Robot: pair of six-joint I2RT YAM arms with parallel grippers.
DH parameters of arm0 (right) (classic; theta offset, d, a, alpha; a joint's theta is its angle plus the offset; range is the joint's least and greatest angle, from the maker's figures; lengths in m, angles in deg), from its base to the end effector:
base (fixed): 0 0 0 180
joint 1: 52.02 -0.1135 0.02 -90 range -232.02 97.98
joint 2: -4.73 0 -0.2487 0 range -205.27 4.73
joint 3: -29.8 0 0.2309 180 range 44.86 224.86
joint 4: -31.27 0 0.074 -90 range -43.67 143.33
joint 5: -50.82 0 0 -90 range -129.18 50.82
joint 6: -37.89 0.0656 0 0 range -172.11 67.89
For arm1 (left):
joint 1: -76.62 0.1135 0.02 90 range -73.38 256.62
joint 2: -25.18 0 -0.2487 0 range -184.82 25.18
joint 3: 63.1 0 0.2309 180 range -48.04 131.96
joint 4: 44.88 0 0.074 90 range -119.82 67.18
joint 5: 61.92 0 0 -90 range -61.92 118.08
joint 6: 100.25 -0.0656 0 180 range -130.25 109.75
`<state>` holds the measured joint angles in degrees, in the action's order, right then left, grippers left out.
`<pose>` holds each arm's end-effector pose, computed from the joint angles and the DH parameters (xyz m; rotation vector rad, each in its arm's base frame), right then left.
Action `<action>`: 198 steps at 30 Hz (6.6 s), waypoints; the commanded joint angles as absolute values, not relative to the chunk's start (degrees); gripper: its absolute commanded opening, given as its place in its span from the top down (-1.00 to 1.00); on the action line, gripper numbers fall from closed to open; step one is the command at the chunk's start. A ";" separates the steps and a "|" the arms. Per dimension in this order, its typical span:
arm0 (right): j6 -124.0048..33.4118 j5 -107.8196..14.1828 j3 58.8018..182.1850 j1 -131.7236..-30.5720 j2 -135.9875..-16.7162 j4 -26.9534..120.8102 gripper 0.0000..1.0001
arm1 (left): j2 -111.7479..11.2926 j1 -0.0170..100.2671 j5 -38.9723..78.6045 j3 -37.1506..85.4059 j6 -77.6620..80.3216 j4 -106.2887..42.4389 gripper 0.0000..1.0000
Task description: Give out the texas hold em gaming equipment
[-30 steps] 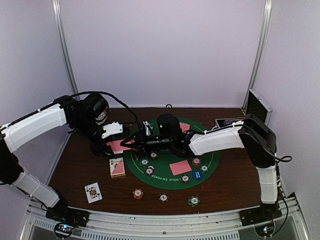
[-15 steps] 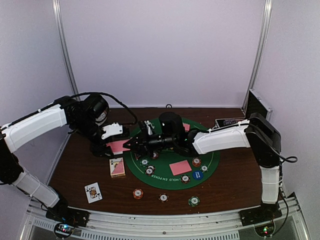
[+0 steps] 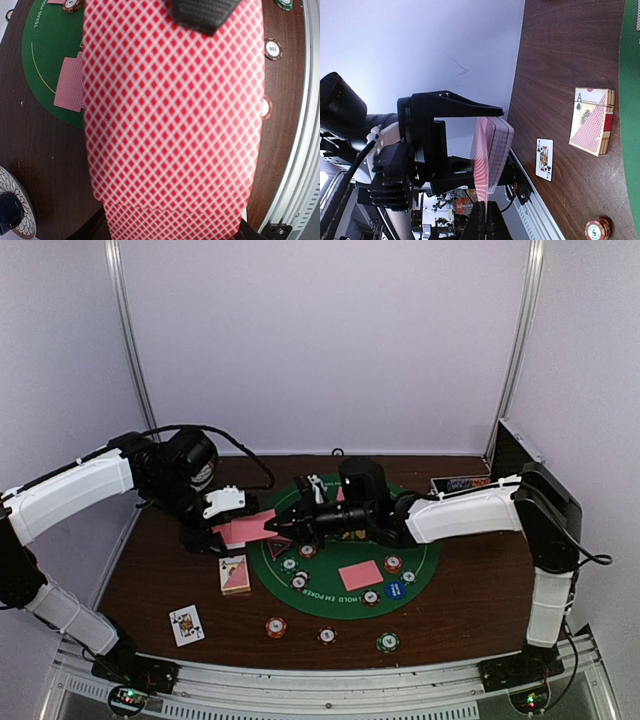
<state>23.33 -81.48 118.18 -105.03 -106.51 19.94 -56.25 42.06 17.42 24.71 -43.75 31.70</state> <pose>0.2312 0.3803 0.2311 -0.2611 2.3583 2.0443 0.2067 -0.1571 0.2548 1.5969 2.2838 -0.2644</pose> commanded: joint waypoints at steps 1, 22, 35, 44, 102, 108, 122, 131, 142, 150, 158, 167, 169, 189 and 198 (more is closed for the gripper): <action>24.00 -82.24 114.56 -103.79 -101.95 18.55 1.00 | -55.29 42.26 17.44 24.71 -44.49 30.69 0.56; 8.24 -82.25 86.97 -88.47 -81.59 40.56 1.00 | -55.85 42.26 16.81 25.47 -44.49 30.71 0.56; 4.72 -78.21 87.22 -87.89 -85.53 43.27 1.00 | -55.62 42.26 16.60 25.75 -44.43 31.28 0.56; -1.07 -72.50 91.44 -89.72 -86.54 53.48 0.70 | -55.52 42.26 16.24 25.88 -44.52 31.56 0.56; 19.96 -77.67 124.37 -109.91 -108.93 23.08 -0.57 | -55.86 42.26 15.44 25.96 -43.14 31.06 0.55; 22.25 -77.65 126.57 -110.42 -112.32 20.52 -0.56 | -55.81 42.26 15.57 26.12 -43.21 31.05 0.55; 25.34 -75.92 132.10 -110.86 -119.13 17.28 -0.53 | -55.75 42.26 15.25 26.07 -43.38 31.05 0.55; 27.44 -72.65 133.03 -110.82 -121.62 15.21 -0.48 | -55.56 42.26 15.26 25.70 -43.46 31.03 0.55; 28.13 -74.55 135.47 -110.48 -124.01 17.68 -0.46 | -54.90 42.26 15.03 25.13 -43.87 31.06 0.56; 23.98 -74.38 132.34 -109.06 -120.62 24.93 -0.36 | -54.47 42.26 15.03 24.95 -44.09 31.08 0.56; 22.37 -74.80 129.36 -107.44 -117.27 26.63 -0.21 | -54.58 42.26 15.02 24.83 -44.18 31.11 0.56; 21.92 -76.97 129.57 -107.13 -114.96 26.23 -0.16 | -54.46 42.26 15.27 24.52 -44.26 31.04 0.56; 22.50 -77.65 129.37 -107.13 -114.16 24.90 -0.17 | -54.45 42.26 15.60 24.33 -44.35 31.02 0.56; 23.67 -80.61 128.54 -106.36 -111.77 23.91 0.63 | -55.07 42.26 16.03 24.84 -44.71 31.12 0.56; 23.19 -81.40 127.39 -105.32 -110.20 25.10 1.00 | -55.16 42.26 16.04 24.89 -44.62 31.15 0.56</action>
<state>24.14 -80.74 128.54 -106.28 -113.79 24.77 -56.12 42.39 16.50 24.58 -43.83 31.72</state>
